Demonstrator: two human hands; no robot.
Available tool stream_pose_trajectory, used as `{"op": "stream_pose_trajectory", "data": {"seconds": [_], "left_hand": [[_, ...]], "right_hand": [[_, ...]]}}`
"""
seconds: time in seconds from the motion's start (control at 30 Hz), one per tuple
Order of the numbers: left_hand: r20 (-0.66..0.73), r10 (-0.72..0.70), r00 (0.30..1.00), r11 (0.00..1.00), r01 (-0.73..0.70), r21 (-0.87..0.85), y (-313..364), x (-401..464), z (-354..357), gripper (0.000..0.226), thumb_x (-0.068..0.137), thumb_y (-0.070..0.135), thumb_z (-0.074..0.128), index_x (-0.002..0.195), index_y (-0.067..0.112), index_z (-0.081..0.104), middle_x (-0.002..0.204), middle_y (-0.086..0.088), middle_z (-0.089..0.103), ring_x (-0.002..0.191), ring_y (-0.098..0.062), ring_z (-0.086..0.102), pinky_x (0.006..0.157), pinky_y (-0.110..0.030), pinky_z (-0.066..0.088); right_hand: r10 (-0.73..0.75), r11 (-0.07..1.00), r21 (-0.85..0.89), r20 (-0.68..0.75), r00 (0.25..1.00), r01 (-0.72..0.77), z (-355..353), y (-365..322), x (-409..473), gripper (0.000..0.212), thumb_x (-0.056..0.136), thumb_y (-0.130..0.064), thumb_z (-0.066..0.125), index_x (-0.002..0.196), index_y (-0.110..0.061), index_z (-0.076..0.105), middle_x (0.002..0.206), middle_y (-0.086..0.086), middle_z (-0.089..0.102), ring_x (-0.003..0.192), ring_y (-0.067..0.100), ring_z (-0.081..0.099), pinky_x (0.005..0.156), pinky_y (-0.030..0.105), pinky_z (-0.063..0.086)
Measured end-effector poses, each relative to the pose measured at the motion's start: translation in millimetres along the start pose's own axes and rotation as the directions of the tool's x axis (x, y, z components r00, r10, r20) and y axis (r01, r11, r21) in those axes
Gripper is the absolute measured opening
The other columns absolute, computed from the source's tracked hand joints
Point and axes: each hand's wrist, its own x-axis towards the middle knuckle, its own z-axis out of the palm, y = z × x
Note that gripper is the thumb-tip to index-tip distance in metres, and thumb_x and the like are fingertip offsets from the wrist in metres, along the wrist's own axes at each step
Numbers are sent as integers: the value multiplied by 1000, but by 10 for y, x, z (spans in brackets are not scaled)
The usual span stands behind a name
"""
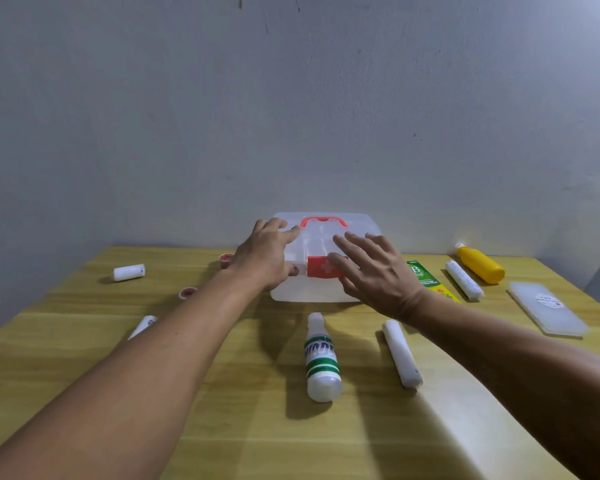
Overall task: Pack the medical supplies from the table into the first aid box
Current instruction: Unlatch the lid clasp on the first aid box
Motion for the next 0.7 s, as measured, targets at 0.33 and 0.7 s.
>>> {"op": "stream_pose_trajectory", "data": {"seconds": [0.33,0.7], "left_hand": [[38,5,999,1000,-6,16,0,54,-29,78,80,33,74,147,19,36,150,-1,35,140,-20,25,110,-42,35],[21,-1,1000,1000,1,-28,-22,7,6,80,82,33,72,149,22,30,156,-1,28,144,-21,21,113,-44,33]], "right_hand": [[42,999,2,-14,999,-42,98,-18,-39,29,85,-19,66,112,-8,63,123,21,65,110,38,63,85,50,52],[-28,1000,-12,-55,998,27,107,-3,-79,35,89,-24,56,117,-3,59,123,25,64,111,41,62,85,54,51]]}}
